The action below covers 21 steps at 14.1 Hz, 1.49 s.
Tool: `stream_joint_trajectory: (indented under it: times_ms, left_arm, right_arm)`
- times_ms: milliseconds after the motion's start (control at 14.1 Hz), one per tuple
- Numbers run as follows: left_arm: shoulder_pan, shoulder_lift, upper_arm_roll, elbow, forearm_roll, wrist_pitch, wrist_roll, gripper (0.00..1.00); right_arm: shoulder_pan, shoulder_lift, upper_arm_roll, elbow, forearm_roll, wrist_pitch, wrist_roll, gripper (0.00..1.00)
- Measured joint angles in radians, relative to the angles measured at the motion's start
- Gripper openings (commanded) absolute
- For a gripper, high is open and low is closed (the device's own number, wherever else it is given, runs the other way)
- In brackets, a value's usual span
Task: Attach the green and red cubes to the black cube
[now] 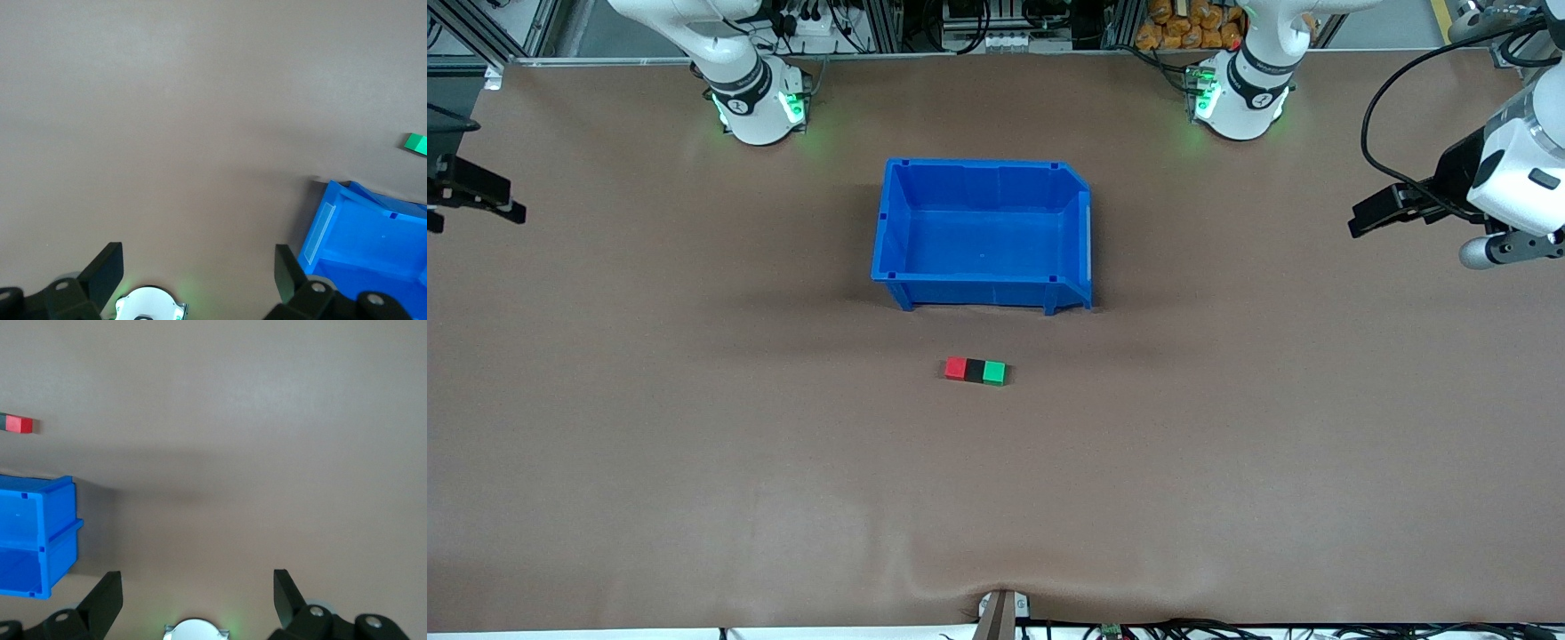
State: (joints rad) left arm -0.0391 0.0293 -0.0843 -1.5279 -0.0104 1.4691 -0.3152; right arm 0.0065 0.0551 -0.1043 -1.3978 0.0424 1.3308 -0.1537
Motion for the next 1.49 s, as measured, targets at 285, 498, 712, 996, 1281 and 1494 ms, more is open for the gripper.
stream_joint_trajectory:
  times_ms: [285, 498, 712, 996, 1281, 1494]
  left_arm:
    - [0.000, 0.000, 0.010, -0.002, 0.012, -0.001, 0.000, 1.00]
    - [0.000, 0.000, 0.010, -0.006, 0.024, -0.001, 0.000, 1.00]
    - [0.000, 0.000, 0.007, -0.005, 0.024, 0.000, 0.001, 1.00]
    - [0.000, -0.007, 0.010, 0.000, 0.024, -0.003, 0.001, 1.00]
    - [0.002, -0.009, 0.014, 0.000, 0.025, -0.010, 0.000, 1.00]
    - [0.010, -0.009, 0.016, 0.003, 0.039, -0.010, 0.001, 1.00]
  right_arm:
    - [-0.039, -0.040, 0.024, -0.070, 0.003, 0.004, 0.062, 1.00]
    - [-0.039, -0.045, 0.044, -0.074, 0.008, 0.004, 0.131, 1.00]
    - [-0.038, -0.046, 0.055, -0.074, 0.009, 0.014, 0.140, 1.00]
    - [-0.034, -0.046, 0.057, -0.075, 0.009, 0.029, 0.140, 1.00]
    - [-0.034, -0.047, 0.058, -0.076, 0.009, 0.048, 0.140, 1.00]
    - [-0.034, -0.047, 0.057, -0.068, 0.009, 0.050, 0.144, 1.00]
